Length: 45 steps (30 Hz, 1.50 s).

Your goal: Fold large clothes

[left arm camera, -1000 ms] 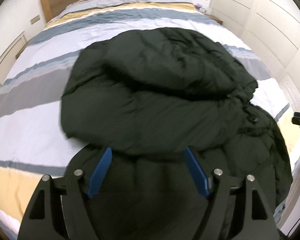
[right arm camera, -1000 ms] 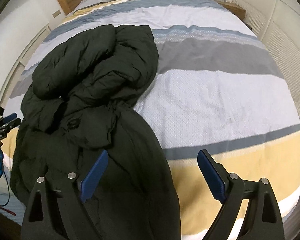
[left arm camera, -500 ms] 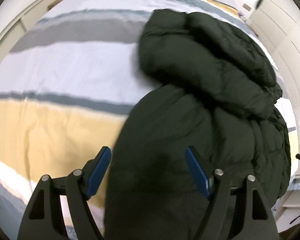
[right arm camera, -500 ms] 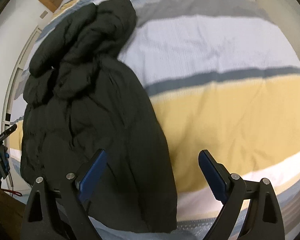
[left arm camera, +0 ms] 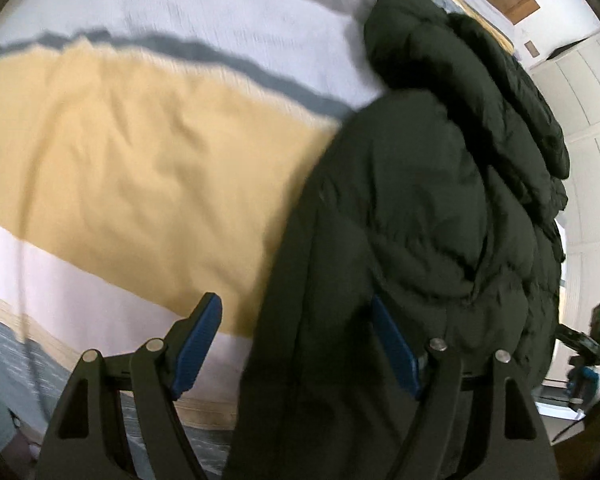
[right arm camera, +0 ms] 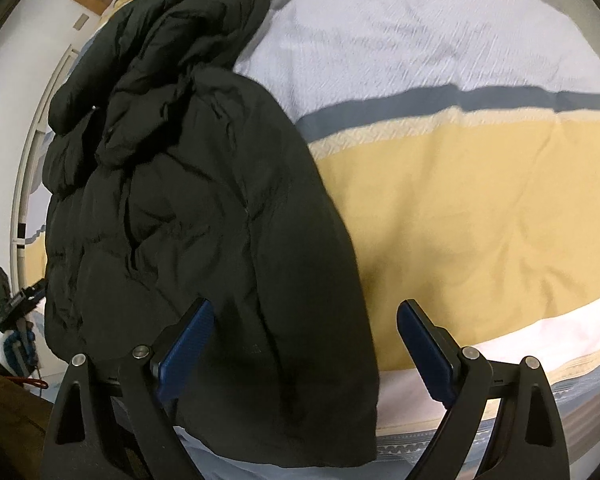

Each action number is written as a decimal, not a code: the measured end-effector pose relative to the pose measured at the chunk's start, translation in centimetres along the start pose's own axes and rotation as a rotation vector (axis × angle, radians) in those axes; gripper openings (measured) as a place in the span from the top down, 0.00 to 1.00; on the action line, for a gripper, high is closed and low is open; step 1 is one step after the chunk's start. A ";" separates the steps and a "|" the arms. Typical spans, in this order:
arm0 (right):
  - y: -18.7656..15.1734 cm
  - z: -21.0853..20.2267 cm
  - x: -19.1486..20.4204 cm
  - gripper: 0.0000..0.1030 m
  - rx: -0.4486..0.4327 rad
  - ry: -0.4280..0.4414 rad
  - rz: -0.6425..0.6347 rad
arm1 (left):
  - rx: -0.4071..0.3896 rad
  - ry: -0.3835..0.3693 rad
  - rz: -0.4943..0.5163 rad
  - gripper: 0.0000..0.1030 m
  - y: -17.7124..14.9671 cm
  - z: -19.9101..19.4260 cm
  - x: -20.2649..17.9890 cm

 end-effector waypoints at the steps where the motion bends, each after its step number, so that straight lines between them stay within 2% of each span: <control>1: -0.2 0.4 -0.1 0.11 0.008 0.000 0.004 | 0.016 -0.018 -0.002 0.26 -0.2 0.5 -0.1; 6: -1.1 2.2 -0.5 0.11 0.033 0.023 0.038 | 0.082 -0.128 -0.062 0.26 -1.2 2.6 -0.2; 13: -3.0 4.8 -1.1 0.07 0.083 0.122 0.109 | 0.156 -0.254 -0.137 0.26 -3.5 3.4 0.0; 17: -4.9 5.9 -0.6 0.06 0.144 0.225 0.131 | 0.188 -0.291 -0.145 0.26 -4.7 3.3 -0.9; 23: -6.7 6.4 1.3 0.08 0.208 0.281 0.092 | 0.205 -0.313 -0.137 0.26 -5.8 2.9 -2.1; 25: -7.1 6.5 1.9 0.17 0.222 0.294 0.093 | 0.209 -0.313 -0.133 0.26 -6.1 3.0 -2.2; 27: -7.3 6.4 2.5 0.37 0.229 0.308 0.087 | 0.213 -0.312 -0.125 0.27 -6.6 3.1 -2.8; 30: -7.5 6.0 3.9 0.53 0.236 0.325 0.077 | 0.234 -0.325 -0.110 0.27 -7.2 3.4 -4.6; 31: -7.7 6.0 4.5 0.56 0.240 0.326 0.065 | 0.239 -0.328 -0.107 0.28 -7.4 3.4 -4.5; 32: -7.5 5.8 5.0 0.62 0.242 0.323 0.050 | 0.244 -0.327 -0.100 0.32 -7.6 3.4 -4.9; 34: -6.5 6.4 6.7 0.74 0.231 0.304 0.026 | 0.245 -0.333 -0.095 0.52 -7.8 3.1 -5.6; 35: -6.3 6.3 6.6 0.81 0.224 0.301 0.023 | 0.240 -0.346 -0.104 0.68 -7.8 2.8 -5.7; 36: -6.2 6.1 7.1 0.85 0.217 0.296 0.015 | 0.228 -0.359 -0.107 0.80 -7.7 2.3 -6.0; 39: -5.6 4.9 8.5 0.90 0.190 0.282 -0.021 | 0.188 -0.376 -0.083 0.88 -6.8 0.4 -7.3; 45: -2.5 -0.8 8.2 0.91 0.054 0.273 -0.040 | 0.061 -0.437 -0.112 0.89 -3.0 -4.0 -8.4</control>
Point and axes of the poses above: each gripper's, at about its wrist camera, not at the fingertips, and z roughly the way its jaws point, x to its left, y to its top, the point moved 8 cm from there along z, roughly the way its jaws point, and after that the axes turned 1 degree about -x, right-handed, at the moved point
